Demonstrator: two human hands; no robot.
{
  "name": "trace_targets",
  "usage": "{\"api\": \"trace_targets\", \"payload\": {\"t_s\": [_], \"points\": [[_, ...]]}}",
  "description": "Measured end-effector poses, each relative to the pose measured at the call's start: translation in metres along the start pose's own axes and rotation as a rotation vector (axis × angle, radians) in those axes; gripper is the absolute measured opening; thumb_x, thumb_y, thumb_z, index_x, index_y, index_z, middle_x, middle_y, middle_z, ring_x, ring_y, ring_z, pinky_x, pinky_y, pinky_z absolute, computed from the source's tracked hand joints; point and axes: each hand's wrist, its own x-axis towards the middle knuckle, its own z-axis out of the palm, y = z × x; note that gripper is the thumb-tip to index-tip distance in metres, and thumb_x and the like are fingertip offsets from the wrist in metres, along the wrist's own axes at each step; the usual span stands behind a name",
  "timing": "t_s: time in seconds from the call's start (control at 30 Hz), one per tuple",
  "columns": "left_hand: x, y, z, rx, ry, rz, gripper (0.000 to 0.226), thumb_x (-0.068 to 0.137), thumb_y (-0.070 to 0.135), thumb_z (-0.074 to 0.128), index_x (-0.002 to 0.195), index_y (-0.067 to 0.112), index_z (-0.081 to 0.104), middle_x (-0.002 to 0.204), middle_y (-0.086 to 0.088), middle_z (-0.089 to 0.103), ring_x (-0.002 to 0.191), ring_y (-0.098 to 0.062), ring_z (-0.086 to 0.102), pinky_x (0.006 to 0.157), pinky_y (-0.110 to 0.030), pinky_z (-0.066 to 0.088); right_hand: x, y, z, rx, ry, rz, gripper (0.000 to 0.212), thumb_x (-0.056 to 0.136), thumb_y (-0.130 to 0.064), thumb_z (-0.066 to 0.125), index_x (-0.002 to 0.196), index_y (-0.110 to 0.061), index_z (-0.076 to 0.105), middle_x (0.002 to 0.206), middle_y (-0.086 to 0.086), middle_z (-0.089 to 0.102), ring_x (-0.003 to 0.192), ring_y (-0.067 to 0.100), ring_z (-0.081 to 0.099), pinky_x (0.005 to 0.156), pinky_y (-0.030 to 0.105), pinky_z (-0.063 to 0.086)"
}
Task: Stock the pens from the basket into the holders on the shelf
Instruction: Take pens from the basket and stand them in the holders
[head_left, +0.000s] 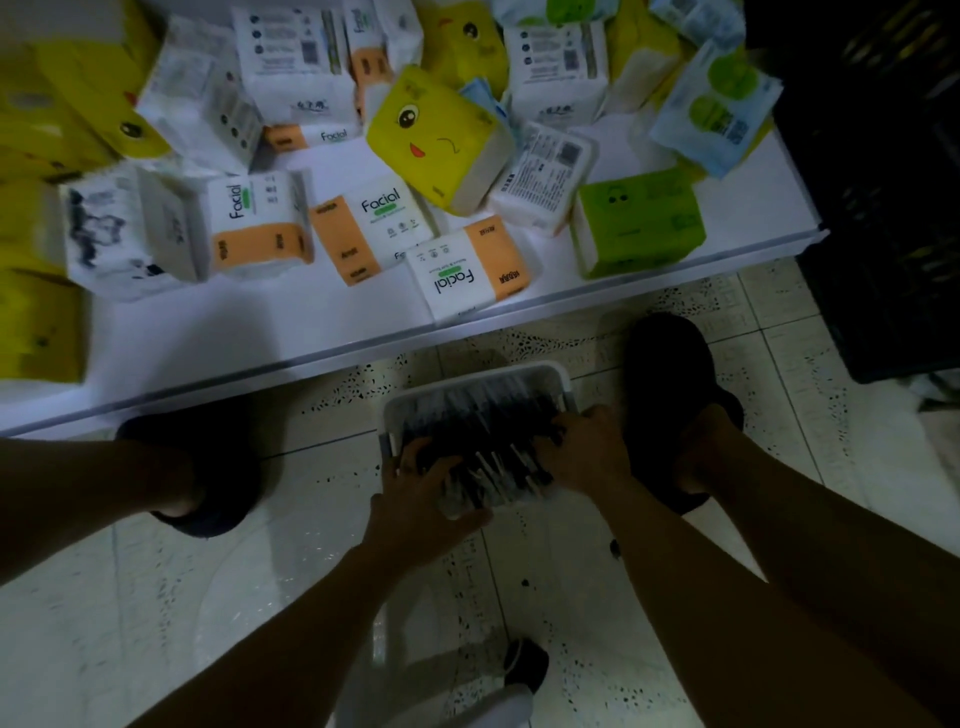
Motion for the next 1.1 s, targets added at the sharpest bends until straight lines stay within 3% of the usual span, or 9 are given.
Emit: {"api": "trace_targets", "payload": {"t_s": [0.2,0.27,0.37,0.5,0.63,0.7,0.8,0.93,1.1], "points": [[-0.011,-0.005,-0.005,0.116,0.169,-0.112,0.078,0.073,0.069,0.06,0.133,0.023,0.042,0.147,-0.006,0.031,0.138,-0.031,0.024,0.109,-0.053,0.031,-0.022,-0.017,0.026,-0.103,0.11,0.066,0.038,0.094,-0.04,0.052,0.122,-0.015,0.059,0.123,0.014,0.048,0.11,0.03,0.051,0.091,0.035,0.044],[-0.009,0.0,-0.006,0.203,0.192,-0.098,0.064,0.076,0.067,0.058,0.121,0.022,0.053,0.129,-0.006,0.053,0.128,-0.029,0.044,0.102,-0.045,0.037,-0.026,-0.021,0.032,-0.117,0.212,0.036,0.039,0.093,-0.038,0.054,0.125,-0.014,0.056,0.13,0.013,0.045,0.118,0.03,0.045,0.098,0.038,0.038],[-0.008,0.01,-0.007,0.203,0.016,-0.112,0.047,0.085,0.064,0.05,0.113,0.027,0.06,0.091,0.003,0.068,0.092,-0.018,0.065,0.093,-0.036,0.048,-0.024,-0.027,0.03,-0.152,0.267,-0.042,0.038,0.092,-0.036,0.055,0.122,-0.014,0.054,0.128,0.012,0.048,0.12,0.03,0.043,0.099,0.038,0.033],[-0.002,0.018,-0.006,0.044,-0.088,-0.224,0.03,0.091,0.039,0.054,0.107,0.016,0.062,0.089,-0.002,0.067,0.084,-0.022,0.066,0.079,-0.037,0.057,-0.018,-0.034,0.025,-0.132,0.208,-0.132,0.028,0.093,-0.032,0.055,0.114,-0.014,0.059,0.115,0.009,0.061,0.109,0.027,0.055,0.09,0.035,0.04],[0.001,0.029,-0.018,-0.302,-0.151,-0.308,0.023,0.091,0.035,0.054,0.093,0.014,0.062,0.087,-0.007,0.066,0.082,-0.021,0.064,0.076,-0.033,0.056,-0.016,-0.033,0.029,-0.034,0.079,-0.142,0.024,0.095,-0.027,0.055,0.113,-0.011,0.06,0.113,0.01,0.063,0.102,0.028,0.061,0.081,0.036,0.049],[-0.002,0.033,-0.029,-0.439,-0.154,-0.357,0.021,0.093,0.033,0.054,0.085,0.015,0.06,0.08,-0.006,0.063,0.071,-0.017,0.059,0.06,-0.024,0.052,-0.014,-0.034,0.032,-0.025,0.053,-0.135,0.029,0.096,-0.027,0.054,0.12,-0.011,0.057,0.118,0.011,0.061,0.105,0.029,0.061,0.082,0.037,0.05],[-0.011,0.032,-0.05,-0.539,-0.164,-0.396,0.031,0.096,0.037,0.049,0.075,0.015,0.056,0.063,-0.002,0.055,0.05,-0.01,0.048,0.035,-0.012,0.034,-0.01,-0.035,0.031,-0.047,0.061,-0.1,0.026,0.096,-0.029,0.055,0.112,-0.009,0.059,0.113,0.011,0.064,0.101,0.028,0.063,0.079,0.034,0.049],[-0.021,0.031,-0.074,-0.517,-0.178,-0.338,0.036,0.099,0.027,0.044,0.068,0.011,0.055,0.061,-0.004,0.053,0.051,-0.015,0.047,0.047,-0.018,0.037,-0.008,-0.039,0.028,-0.088,0.049,-0.064,0.024,0.094,-0.029,0.06,0.103,-0.007,0.064,0.107,0.011,0.067,0.099,0.027,0.064,0.08,0.033,0.05],[-0.028,0.037,-0.082,-0.46,-0.22,-0.196,0.027,0.101,0.023,0.043,0.093,0.007,0.064,0.078,-0.008,0.059,0.065,-0.017,0.055,0.062,-0.026,0.048,-0.003,-0.041,0.024,-0.086,-0.002,-0.019,0.027,0.094,-0.029,0.059,0.108,-0.006,0.064,0.112,0.012,0.066,0.103,0.027,0.063,0.082,0.033,0.05]]}}
